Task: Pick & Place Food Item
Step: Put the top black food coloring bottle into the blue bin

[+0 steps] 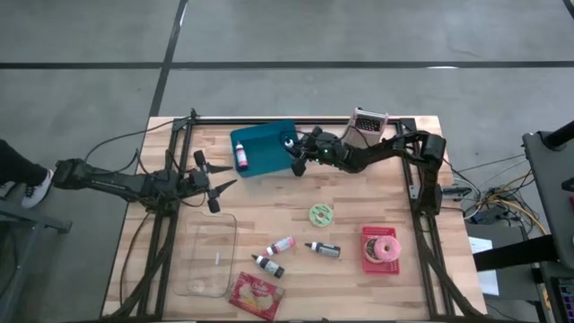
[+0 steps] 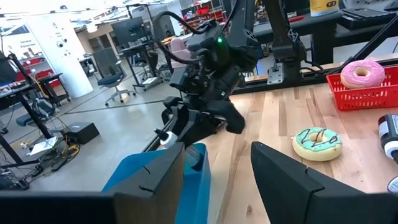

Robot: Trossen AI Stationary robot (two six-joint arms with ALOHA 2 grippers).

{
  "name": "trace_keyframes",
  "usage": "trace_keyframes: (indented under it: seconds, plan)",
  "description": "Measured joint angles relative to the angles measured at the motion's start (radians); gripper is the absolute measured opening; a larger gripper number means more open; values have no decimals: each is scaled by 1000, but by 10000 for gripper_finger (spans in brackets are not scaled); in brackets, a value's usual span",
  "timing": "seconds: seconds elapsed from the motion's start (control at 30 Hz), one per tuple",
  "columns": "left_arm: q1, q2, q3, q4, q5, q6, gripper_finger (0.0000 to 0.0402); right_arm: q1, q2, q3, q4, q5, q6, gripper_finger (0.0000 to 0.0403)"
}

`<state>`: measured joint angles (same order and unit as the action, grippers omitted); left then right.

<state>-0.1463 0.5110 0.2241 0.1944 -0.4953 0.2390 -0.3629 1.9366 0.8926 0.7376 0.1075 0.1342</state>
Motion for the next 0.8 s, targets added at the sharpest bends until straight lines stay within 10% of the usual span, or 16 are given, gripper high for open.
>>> trace_keyframes:
  seconds: [0.8]
  plan:
    - [0, 0, 0, -1, -22, 0, 188, 32, 0, -2, -92, -89, -66, 125]
